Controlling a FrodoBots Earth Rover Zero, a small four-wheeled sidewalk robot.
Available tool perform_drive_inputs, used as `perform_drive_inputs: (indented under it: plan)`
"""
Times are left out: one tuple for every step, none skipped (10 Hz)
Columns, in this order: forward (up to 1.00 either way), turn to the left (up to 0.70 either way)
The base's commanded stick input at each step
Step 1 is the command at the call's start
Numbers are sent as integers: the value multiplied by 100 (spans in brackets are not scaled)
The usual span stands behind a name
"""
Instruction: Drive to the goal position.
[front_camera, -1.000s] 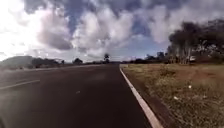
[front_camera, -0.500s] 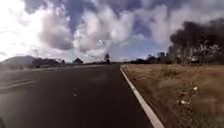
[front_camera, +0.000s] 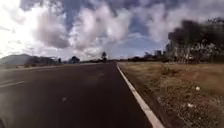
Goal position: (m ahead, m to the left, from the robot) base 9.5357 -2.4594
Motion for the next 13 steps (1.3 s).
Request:
perform_drive_inputs:
  plan:
    - [50,0]
    - [50,0]
    - [50,0]
    - [50,0]
    - [50,0]
    - [50,0]
    - [50,0]
    - [50,0]
    - [50,0]
    - [50,0]
    - [50,-19]
    - [50,-43]
    - [50,-50]
